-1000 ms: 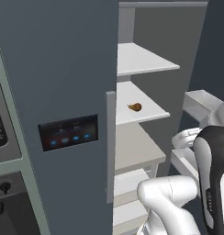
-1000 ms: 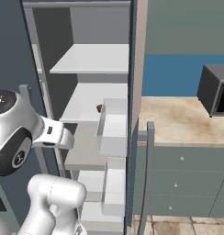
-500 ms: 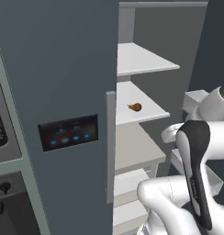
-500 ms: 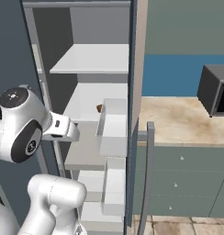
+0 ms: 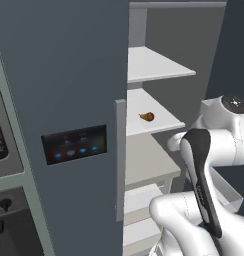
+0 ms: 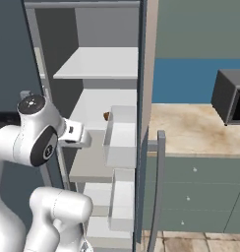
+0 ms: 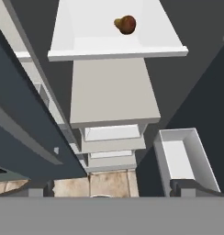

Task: Pick the orange and pear from the fridge and place them inside the tupperware on the counter.

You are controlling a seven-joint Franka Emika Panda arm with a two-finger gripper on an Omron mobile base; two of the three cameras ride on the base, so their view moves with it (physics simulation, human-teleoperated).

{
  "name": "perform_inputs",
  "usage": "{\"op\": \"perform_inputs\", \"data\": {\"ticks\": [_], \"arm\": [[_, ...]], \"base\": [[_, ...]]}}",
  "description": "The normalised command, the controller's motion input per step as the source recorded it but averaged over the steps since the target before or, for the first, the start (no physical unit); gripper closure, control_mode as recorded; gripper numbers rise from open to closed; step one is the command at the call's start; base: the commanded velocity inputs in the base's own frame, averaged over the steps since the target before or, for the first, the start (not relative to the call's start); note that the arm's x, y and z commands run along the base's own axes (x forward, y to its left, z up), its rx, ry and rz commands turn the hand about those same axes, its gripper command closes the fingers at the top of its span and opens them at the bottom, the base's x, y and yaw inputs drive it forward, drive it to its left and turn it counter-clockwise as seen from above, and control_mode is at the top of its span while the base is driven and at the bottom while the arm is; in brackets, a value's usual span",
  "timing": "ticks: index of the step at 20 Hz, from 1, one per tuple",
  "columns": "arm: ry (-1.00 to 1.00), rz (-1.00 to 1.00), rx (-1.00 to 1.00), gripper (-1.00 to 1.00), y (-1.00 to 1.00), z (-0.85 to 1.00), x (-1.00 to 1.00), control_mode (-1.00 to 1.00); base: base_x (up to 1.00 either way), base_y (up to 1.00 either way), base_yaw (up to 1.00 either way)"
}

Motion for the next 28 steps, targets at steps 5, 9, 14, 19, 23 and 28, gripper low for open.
{"op": "perform_inputs", "data": {"ticks": [5, 9, 14, 19, 23, 28], "arm": [[0.0, 0.01, 0.0, -1.0, 0.0, -0.18, 0.43, -1.0], [0.0, 0.04, 0.0, -1.0, 0.0, -0.14, 0.39, -1.0], [0.0, 0.05, 0.0, -1.0, 0.0, -0.13, 0.4, -1.0], [0.0, 0.03, 0.0, -1.0, 0.0, -0.12, 0.41, -1.0], [0.0, 0.02, 0.0, -1.0, -0.05, -0.11, 0.34, -1.0], [0.0, 0.0, 0.0, -1.0, -0.1, -0.15, 0.3, -1.0]], "base": [[0.0, 0.0, 0.0], [0.0, 0.0, 0.0], [0.0, 0.0, 0.0], [0.0, 0.0, 0.0], [0.0, 0.0, 0.0], [0.0, 0.0, 0.0]]}}
